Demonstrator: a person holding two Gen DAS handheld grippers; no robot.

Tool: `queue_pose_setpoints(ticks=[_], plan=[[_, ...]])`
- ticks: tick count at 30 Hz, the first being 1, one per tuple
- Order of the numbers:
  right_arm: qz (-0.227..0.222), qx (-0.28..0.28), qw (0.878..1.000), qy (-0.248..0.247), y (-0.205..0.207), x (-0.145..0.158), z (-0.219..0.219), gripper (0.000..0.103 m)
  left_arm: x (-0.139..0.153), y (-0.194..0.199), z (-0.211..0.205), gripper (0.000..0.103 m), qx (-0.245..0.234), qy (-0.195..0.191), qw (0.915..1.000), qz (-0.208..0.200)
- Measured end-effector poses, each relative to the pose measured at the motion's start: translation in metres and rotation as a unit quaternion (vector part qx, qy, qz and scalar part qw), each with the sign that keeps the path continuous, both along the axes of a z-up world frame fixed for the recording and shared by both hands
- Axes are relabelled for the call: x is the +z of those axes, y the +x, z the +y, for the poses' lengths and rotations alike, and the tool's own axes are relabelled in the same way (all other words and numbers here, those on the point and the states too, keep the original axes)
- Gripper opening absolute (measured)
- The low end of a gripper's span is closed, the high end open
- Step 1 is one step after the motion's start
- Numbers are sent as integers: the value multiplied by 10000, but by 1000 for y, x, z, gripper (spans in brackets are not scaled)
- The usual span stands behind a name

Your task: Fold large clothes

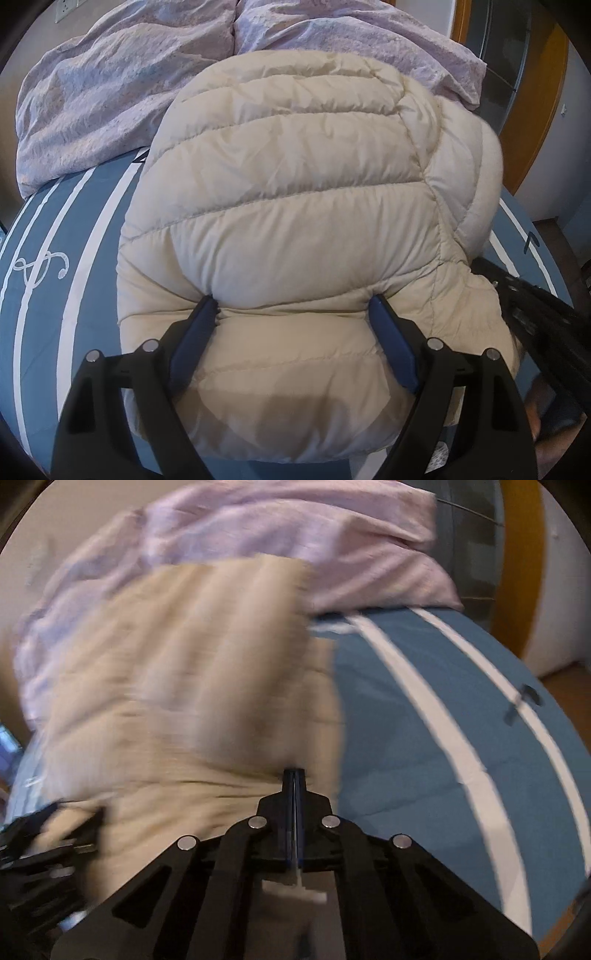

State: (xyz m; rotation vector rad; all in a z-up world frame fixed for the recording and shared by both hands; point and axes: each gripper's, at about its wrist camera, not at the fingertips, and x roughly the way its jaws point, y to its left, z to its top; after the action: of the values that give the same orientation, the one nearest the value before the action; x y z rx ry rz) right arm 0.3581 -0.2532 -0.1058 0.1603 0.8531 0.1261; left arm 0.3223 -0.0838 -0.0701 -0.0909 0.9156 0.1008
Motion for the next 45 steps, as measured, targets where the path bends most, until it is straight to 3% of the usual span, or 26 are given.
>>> queue_pose_setpoints(ticks=[2, 3, 12, 21, 40, 45], plan=[[373, -53, 9988, 327, 8, -18, -13, 0, 0, 1, 1, 84, -4, -14, 10000, -18], [351, -85, 9980, 524, 6, -20, -20, 0, 0, 2, 2, 84, -22, -13, 10000, -24], [-561, 184, 9948, 831, -16, 34, -26, 1, -4, 7, -6, 84, -101, 8, 9999, -75], [-863, 633, 9890, 1025, -19, 59, 3, 1, -6, 9, -6, 84, -135, -17, 9999, -68], [-1, 704, 9951, 687, 10, -1, 26, 0, -6, 8, -6, 86, -254, -105, 9996, -89], [86, 699, 9950, 704, 12, -8, 23, 0, 4, 4, -3, 85, -331, -317, 9989, -127]])
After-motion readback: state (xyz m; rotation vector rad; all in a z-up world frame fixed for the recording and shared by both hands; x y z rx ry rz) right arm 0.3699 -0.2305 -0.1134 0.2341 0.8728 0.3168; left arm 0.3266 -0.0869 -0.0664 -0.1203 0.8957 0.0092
